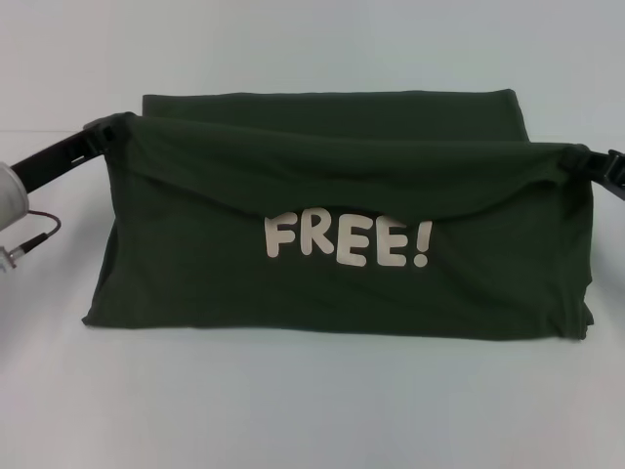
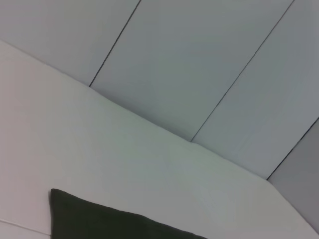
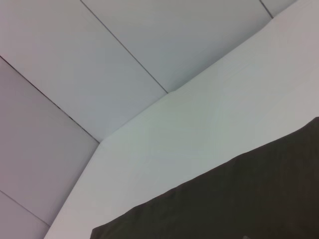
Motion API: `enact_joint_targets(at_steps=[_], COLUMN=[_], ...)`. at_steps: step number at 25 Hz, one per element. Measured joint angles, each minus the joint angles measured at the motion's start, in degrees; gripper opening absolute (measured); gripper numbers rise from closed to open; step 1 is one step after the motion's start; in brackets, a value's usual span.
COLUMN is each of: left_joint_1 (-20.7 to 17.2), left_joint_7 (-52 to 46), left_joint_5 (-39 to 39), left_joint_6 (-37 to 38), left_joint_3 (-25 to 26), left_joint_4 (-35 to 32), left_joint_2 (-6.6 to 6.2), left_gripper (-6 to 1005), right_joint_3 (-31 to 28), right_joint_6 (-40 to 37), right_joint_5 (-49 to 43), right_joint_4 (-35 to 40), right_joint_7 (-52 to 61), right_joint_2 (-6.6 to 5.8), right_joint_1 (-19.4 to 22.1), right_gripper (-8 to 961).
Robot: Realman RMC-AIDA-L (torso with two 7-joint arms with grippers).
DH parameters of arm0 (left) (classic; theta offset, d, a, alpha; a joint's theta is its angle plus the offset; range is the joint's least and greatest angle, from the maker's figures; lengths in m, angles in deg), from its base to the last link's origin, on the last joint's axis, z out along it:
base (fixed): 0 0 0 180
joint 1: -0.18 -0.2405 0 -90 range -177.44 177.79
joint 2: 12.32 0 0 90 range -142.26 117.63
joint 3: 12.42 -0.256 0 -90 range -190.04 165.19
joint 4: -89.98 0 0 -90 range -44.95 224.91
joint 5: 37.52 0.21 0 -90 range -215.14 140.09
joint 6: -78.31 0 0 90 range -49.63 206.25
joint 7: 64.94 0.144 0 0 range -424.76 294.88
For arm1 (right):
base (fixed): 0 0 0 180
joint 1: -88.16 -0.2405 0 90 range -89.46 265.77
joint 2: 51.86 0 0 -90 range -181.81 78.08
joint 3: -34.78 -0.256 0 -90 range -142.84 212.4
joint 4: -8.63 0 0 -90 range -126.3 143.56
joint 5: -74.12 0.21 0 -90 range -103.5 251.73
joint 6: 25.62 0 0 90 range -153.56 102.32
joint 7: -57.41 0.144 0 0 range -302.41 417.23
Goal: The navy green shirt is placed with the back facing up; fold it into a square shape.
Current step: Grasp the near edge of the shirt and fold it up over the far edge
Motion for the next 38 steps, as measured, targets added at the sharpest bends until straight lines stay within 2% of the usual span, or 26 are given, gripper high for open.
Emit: enact_joint_targets(at_steps=[9, 17, 25, 38], left_joint_1=[1.4, 1.9, 1.9, 2.0], left_joint_7=[1.8, 7.1, 9.1, 10.7], left_joint_5=[-0.3, -4.7, -6.4, -8.4], left_joint_6=[-4.0, -7.4, -10.1, -10.3], left_joint_3=[-0.7, -0.7, -0.7, -0.7], left_joint_4=[0.9, 4.6, 5.2, 6.1], left_joint_2=[0.86, 1.05, 1.97, 2.25], left_gripper=[34, 38, 42, 47], right_joint_3=[0.1, 0.1, 0.1, 0.2], right_joint_6=[3.5, 6.1, 8.3, 9.7], right_joint_5=[0.0, 0.0, 0.2, 1.7], right_joint_4=[-1.1, -2.4, -2.5, -2.6], right_joint_7=[-1.2, -1.9, -2.8, -5.9], right_joint_2=[0.34, 0.87, 1.34, 1.79], right_joint_1=[-1.2, -1.9, -2.1, -3.2], right_gripper=[41, 41, 42, 56])
